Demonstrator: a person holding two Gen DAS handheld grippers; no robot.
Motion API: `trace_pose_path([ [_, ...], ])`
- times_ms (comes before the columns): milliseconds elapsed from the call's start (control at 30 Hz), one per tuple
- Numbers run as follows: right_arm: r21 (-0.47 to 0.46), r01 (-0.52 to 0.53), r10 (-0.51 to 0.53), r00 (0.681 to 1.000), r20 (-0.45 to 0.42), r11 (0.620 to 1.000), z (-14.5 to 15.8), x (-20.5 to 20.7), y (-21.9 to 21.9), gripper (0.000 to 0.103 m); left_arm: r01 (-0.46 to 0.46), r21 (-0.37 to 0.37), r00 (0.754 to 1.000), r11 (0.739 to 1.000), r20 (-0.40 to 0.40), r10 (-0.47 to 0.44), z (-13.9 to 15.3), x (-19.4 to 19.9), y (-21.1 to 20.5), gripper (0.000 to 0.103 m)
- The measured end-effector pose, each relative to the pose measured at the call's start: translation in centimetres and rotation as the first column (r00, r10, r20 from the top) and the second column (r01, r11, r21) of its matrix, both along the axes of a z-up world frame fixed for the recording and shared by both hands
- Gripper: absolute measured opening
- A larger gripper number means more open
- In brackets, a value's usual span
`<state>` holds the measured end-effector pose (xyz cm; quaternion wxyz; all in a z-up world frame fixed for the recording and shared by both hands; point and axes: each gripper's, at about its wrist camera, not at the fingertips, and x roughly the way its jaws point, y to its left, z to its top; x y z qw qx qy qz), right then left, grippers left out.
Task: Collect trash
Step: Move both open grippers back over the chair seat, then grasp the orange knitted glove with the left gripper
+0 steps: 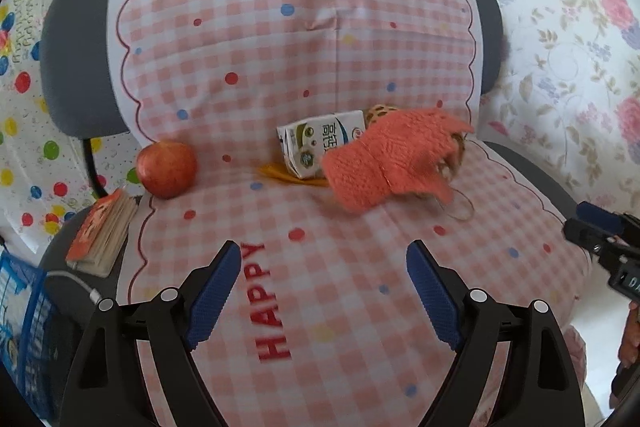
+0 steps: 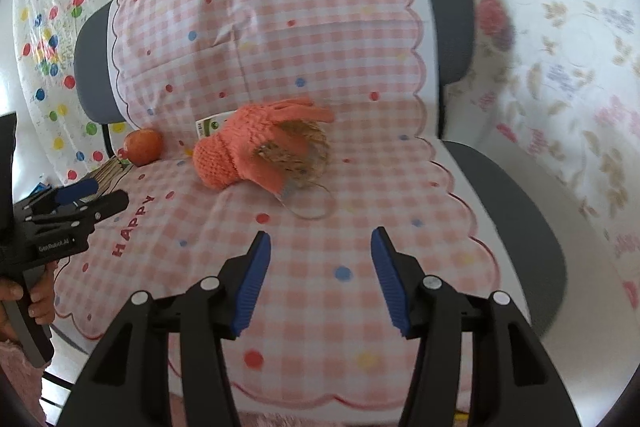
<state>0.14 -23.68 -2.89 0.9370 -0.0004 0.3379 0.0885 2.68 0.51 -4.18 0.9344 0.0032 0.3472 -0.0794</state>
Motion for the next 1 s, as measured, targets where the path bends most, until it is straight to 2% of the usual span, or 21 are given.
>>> trace_pose_path([
  [133, 0.002, -0.021, 0.021, 1.000, -0.010, 1.000, -0.2, 2.2, 1.3, 0.052, 0.050, 0.009, 0.999, 0.999, -0.002, -0.050, -0.3, 2.4, -0.6, 0.084],
  [333, 0.009, -0.020, 0.020, 1.000, -0.013, 1.000, -0.7, 3.9, 1.0, 0.052, 0.185, -0.002, 0.983, 0.983, 0.001, -0.185, -0.7, 7.0, -2.7, 0.084],
  [533, 0.021, -0.018, 0.019, 0.999, -0.028, 1.000, -1.2, 5.2, 0.1, 0.053, 0.251, 0.017, 0.968, 0.968, -0.005, -0.251, -1.7, 11.0, -4.7, 0.086],
  [733, 0.036, -0.014, 0.016, 0.999, -0.046, 0.999, -2.2, 6.1, -0.9, 0.055, 0.321, -0.025, 0.947, 0.947, -0.008, -0.322, -2.1, 13.7, -5.9, 0.087],
  [833, 0.042, -0.009, 0.011, 0.998, -0.054, 0.999, -2.5, 6.3, -1.2, 0.055, 0.385, -0.034, 0.923, 0.922, -0.012, -0.385, -2.3, 14.1, -7.1, 0.087],
  [933, 0.047, 0.000, 0.002, 0.998, -0.057, 0.999, -2.7, 6.3, -1.6, 0.055, 0.426, -0.022, 0.904, 0.904, -0.038, -0.427, -2.8, 14.1, -8.2, 0.081],
  [1000, 0.047, 0.003, 0.000, 0.998, -0.057, 0.999, -2.7, 6.1, -1.8, 0.055, 0.437, -0.008, 0.898, 0.899, -0.059, -0.437, -3.1, 13.9, -8.8, 0.059],
])
